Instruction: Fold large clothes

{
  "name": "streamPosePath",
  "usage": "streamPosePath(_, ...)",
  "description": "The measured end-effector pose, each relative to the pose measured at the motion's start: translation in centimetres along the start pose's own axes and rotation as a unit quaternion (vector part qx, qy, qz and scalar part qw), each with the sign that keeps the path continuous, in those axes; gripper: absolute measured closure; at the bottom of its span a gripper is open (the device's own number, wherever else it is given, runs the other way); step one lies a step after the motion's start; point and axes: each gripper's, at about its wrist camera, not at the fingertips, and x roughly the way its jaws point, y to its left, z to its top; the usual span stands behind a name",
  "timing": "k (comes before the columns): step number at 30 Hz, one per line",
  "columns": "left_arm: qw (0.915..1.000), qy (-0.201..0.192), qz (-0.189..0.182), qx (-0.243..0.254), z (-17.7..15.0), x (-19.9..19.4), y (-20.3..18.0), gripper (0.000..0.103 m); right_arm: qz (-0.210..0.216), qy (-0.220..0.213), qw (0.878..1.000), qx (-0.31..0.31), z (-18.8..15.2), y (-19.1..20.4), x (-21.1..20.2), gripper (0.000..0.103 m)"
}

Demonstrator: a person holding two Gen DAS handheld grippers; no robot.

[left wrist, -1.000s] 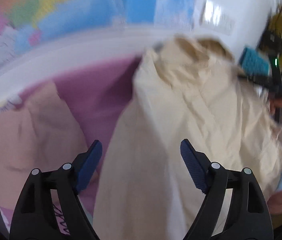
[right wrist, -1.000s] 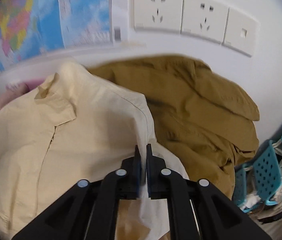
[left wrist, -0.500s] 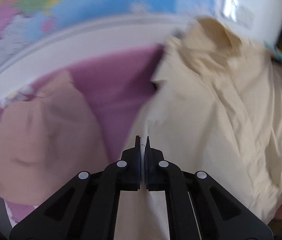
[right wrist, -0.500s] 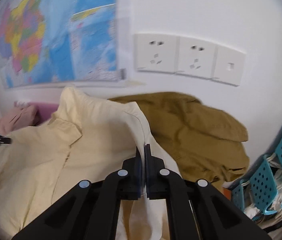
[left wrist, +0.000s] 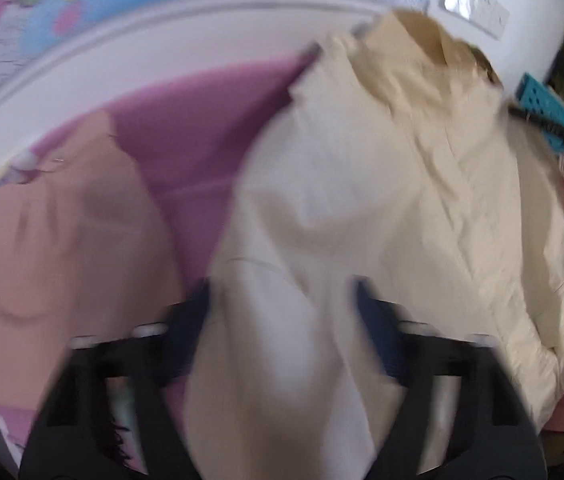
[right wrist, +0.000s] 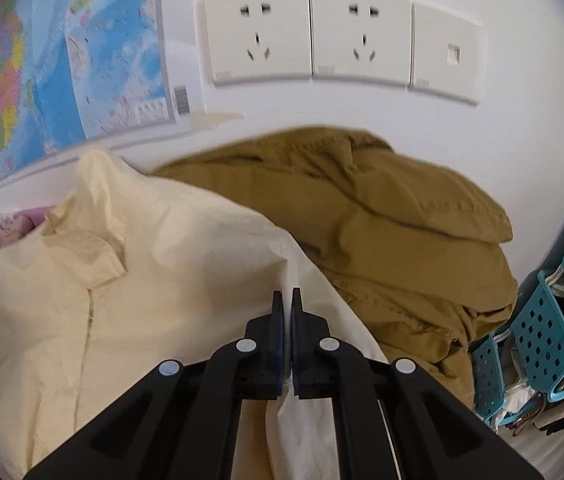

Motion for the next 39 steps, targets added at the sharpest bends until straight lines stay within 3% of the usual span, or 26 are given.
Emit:
streamPosePath(1,0.9997,0.018,0.018,0.008,0.1,1.0,-0.4,0.094,0.000,-0.004,1.000,-0.003,0.2,0.0,-0.5,0.100)
streamPosePath(4,0.9994,-0.013,0.027,-0.017,0.5,-0.4,0.3,0.098,-0.014,-0.045,0.999,-0.010,1.0,0.1,-3.0,0.101)
streamPosePath(7,0.9957,-0.062,0.038,-0.057,0.6,-4.2,1.9,0.098,-0.066,-0.072,0.995,0.025,1.9,-2.4,-3.3,0.103)
streamPosePath(10,0.9936,-0.086,0.047,-0.055,0.6,-6.5,1.5,0.097,-0.044,-0.003,0.997,0.058,1.3,-4.2,-0.5,0.102)
streamPosePath(11,0.9935,-0.082,0.068,-0.040,0.6,-6.4,0.7,0.095,-0.042,0.006,0.998,0.050,1.1,-3.9,-0.3,0.101)
streamPosePath(12,0.9926,-0.076,0.092,-0.023,0.5,-5.9,0.1,0.085,-0.033,0.013,0.999,0.033,0.5,-3.1,-0.6,0.101)
streamPosePath(13,0.9870,-0.061,0.149,-0.006,0.4,-5.1,-0.8,0.056,-0.034,0.011,0.999,0.022,0.1,-2.7,-1.2,0.097)
streamPosePath(14,0.9782,-0.051,0.201,-0.002,0.2,-4.8,-1.0,0.043,-0.036,0.001,0.999,0.010,-0.4,-1.9,-2.5,0.086)
streamPosePath(15,0.9754,-0.063,0.211,0.003,-0.4,-5.5,-1.6,0.037,-0.020,-0.007,1.000,0.006,-0.9,-1.4,-4.1,0.078)
streamPosePath(17,0.9848,-0.099,0.143,0.002,-1.8,-8.0,-2.2,0.037,0.019,-0.020,1.000,-0.005,-2.1,-0.6,-7.4,0.057)
streamPosePath(20,0.9841,-0.160,0.076,0.012,-6.5,-12.5,-3.7,0.032,0.083,-0.028,0.996,-0.034,-5.5,1.0,-13.1,0.044)
streamPosePath(23,0.9839,-0.176,0.009,0.030,-11.8,-14.6,-5.8,0.022,0.116,-0.020,0.990,-0.072,-10.5,2.5,-18.2,0.025)
streamPosePath(28,0.9778,-0.177,-0.110,0.018,-20.3,-15.8,-7.4,0.021,0.105,0.012,0.991,-0.085,-19.1,2.3,-23.0,0.020)
streamPosePath(30,0.9759,-0.165,-0.143,0.004,-23.2,-16.0,-7.7,0.021,0.109,0.038,0.991,-0.070,-21.9,1.5,-23.2,0.012)
streamPosePath(33,0.9776,-0.132,-0.163,0.024,-25.9,-15.5,-8.7,0.016,0.089,0.089,0.989,-0.079,-25.6,1.5,-22.3,0.011)
streamPosePath(35,0.9802,-0.095,-0.168,0.043,-27.5,-14.4,-9.8,0.015,0.068,0.094,0.989,-0.088,-27.3,2.0,-21.4,0.012)
streamPosePath(38,0.9859,-0.066,-0.143,0.055,-27.4,-12.0,-11.6,0.015,0.056,0.078,0.993,-0.072,-27.8,2.5,-20.1,0.015)
streamPosePath(39,0.9892,-0.065,-0.120,0.054,-26.9,-10.9,-12.2,0.015,0.050,0.070,0.994,-0.069,-27.6,2.8,-19.6,0.017)
